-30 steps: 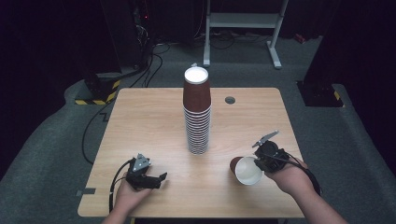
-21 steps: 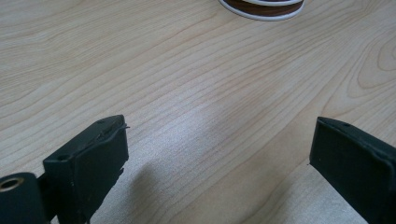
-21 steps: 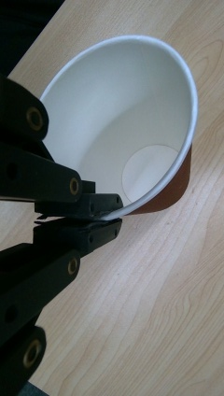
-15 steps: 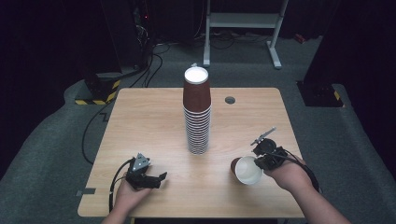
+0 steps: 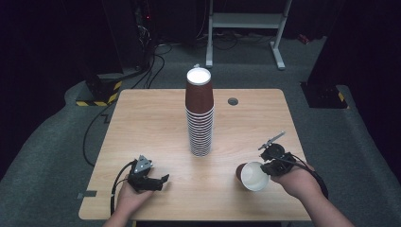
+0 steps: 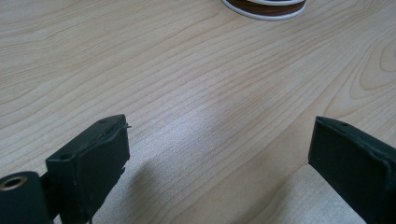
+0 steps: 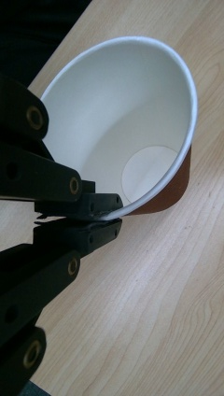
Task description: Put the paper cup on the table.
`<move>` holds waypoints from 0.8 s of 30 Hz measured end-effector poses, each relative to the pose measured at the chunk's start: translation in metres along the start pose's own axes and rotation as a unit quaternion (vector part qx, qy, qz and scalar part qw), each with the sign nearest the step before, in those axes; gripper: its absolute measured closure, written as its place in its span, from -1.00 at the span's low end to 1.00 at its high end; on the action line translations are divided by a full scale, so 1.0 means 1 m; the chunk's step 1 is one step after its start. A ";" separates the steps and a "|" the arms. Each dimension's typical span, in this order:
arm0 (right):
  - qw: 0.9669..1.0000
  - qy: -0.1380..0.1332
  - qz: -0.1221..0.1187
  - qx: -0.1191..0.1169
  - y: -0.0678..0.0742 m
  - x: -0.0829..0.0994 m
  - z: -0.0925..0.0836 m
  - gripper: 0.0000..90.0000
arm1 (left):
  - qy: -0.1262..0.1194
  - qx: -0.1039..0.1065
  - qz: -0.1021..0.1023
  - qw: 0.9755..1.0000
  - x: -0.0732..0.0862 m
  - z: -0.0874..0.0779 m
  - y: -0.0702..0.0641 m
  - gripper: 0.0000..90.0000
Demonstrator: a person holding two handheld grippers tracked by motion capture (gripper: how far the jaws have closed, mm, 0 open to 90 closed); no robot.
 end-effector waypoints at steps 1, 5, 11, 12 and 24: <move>1.000 0.000 0.000 0.002 -0.001 0.000 0.001 0.90 | 0.000 -0.001 0.000 1.000 0.000 0.000 0.000 -0.87; 1.000 -0.010 0.003 0.010 -0.004 -0.003 0.004 0.79 | 0.000 0.000 -0.002 1.000 0.000 0.000 0.000 -0.86; 0.999 -0.023 0.007 0.022 -0.005 -0.010 0.014 0.72 | 0.000 0.001 0.000 1.000 0.000 0.000 0.000 -0.86; 0.999 -0.025 0.006 0.024 -0.005 -0.011 0.015 0.71 | 0.001 0.001 0.001 1.000 0.000 0.000 0.000 -0.86; 0.995 -0.077 0.021 0.052 -0.008 -0.017 0.011 0.30 | 0.002 0.000 0.002 1.000 0.000 0.000 0.000 -0.85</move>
Point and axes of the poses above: each handheld gripper's, and its own axes: z roughly forward along the jaws, x roughly out of its underside, y roughly to its left, the point moved 3 cm from there along z, roughly forward along the jaws, and after that the axes turned 13 degrees about -z, right-handed, at the moved point
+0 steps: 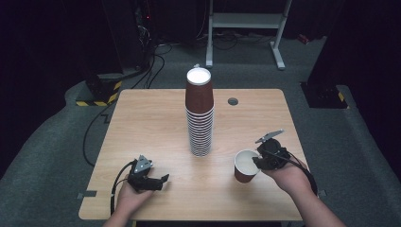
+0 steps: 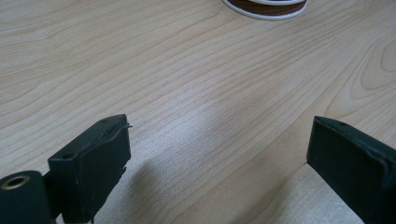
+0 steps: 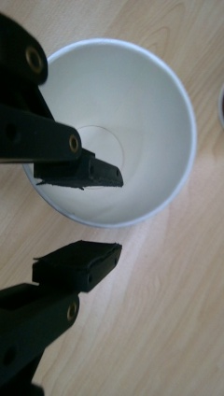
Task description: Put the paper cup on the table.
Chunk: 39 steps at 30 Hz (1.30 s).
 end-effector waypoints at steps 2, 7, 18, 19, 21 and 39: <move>1.000 -0.020 0.010 0.008 -0.002 0.000 -0.006 0.25 | 0.003 0.004 0.000 1.000 0.000 0.000 -0.001 -0.81; 0.997 -0.061 0.032 0.023 -0.012 0.006 -0.022 0.17 | 0.011 -0.001 0.003 1.000 0.000 0.002 -0.002 -0.77; 0.990 -0.094 0.073 0.074 -0.037 0.044 -0.022 0.01 | 0.038 -0.019 0.016 0.999 0.000 0.007 -0.002 -0.67; 0.989 -0.092 0.077 0.083 -0.039 0.050 -0.018 -0.02 | 0.038 -0.019 0.015 0.999 0.000 0.007 -0.002 -0.67; 0.988 -0.091 0.082 0.091 -0.042 0.059 -0.012 -0.07 | 0.038 -0.020 0.016 0.999 0.000 0.007 -0.002 -0.67; 0.974 -0.124 0.160 0.102 -0.029 0.120 0.085 -0.48 | 0.032 -0.018 0.017 0.999 0.001 0.007 -0.002 -0.66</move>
Point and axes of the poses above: each handheld gripper's, and its own axes: z roughly forward along the jaws, x roughly out of its underside, y roughly to its left, the point moved 3 cm from there along z, roughly forward along the jaws, and after that the axes turned 13 degrees about -z, right-handed, at the moved point
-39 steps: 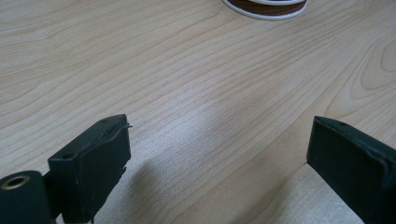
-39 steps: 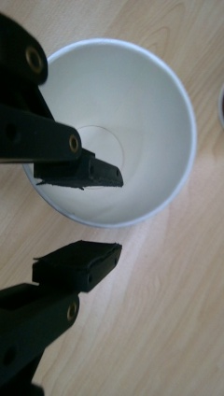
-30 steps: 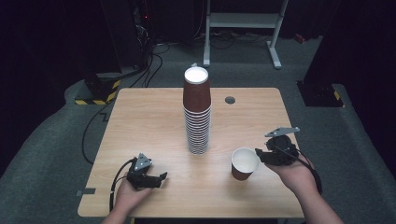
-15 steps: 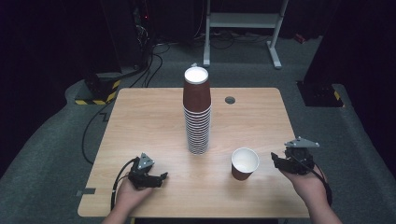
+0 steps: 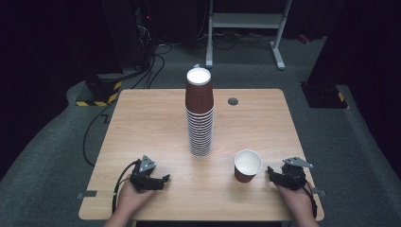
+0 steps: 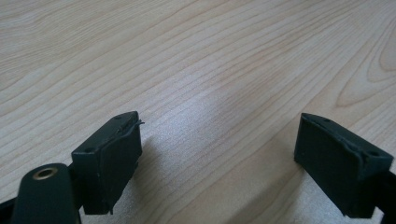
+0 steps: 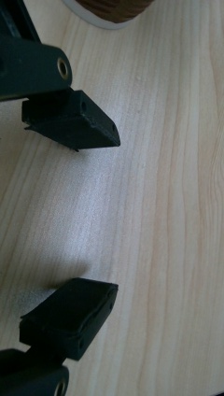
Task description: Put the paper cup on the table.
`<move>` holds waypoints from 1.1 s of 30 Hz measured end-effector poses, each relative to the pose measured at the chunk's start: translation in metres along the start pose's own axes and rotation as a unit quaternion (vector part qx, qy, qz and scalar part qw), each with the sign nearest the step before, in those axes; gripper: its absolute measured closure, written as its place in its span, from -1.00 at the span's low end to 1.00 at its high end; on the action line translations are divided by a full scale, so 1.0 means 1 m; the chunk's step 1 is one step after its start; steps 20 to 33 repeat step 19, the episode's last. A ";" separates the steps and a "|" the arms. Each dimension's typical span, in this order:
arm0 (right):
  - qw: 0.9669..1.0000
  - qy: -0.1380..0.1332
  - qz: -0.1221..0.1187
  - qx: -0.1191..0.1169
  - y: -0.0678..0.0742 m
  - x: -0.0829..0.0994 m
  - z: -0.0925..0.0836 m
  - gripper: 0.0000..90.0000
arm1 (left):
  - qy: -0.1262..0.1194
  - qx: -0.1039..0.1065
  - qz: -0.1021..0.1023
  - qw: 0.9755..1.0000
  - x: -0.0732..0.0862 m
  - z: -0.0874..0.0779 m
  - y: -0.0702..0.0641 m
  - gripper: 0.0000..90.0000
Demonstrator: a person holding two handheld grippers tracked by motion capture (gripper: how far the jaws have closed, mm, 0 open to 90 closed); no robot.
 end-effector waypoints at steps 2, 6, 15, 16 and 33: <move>1.000 0.001 0.003 -0.001 -0.001 0.000 0.001 -0.48 | 0.000 0.001 -0.001 1.000 0.000 0.000 0.000 -0.67; 1.000 0.003 0.011 0.011 0.002 -0.002 0.001 -0.43 | -0.001 0.000 -0.006 1.000 0.000 0.001 -0.001 -0.67; 1.000 -0.003 0.000 -0.001 0.003 -0.002 0.001 -0.40 | -0.003 -0.005 -0.016 1.000 0.001 0.000 -0.001 -0.66; 1.000 -0.002 0.000 -0.001 0.003 -0.002 0.001 -0.40 | -0.003 -0.005 -0.016 1.000 0.001 0.000 -0.001 -0.66; 1.000 -0.001 0.002 0.000 0.003 -0.002 0.001 -0.40 | -0.002 -0.006 -0.016 1.000 0.001 0.000 -0.001 -0.66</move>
Point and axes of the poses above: each handheld gripper's, and its own axes: z roughly forward along the jaws, x roughly out of its underside, y roughly to its left, the point moved 3 cm from there along z, roughly forward along the jaws, and after that the axes turned 13 degrees about -z, right-handed, at the moved point
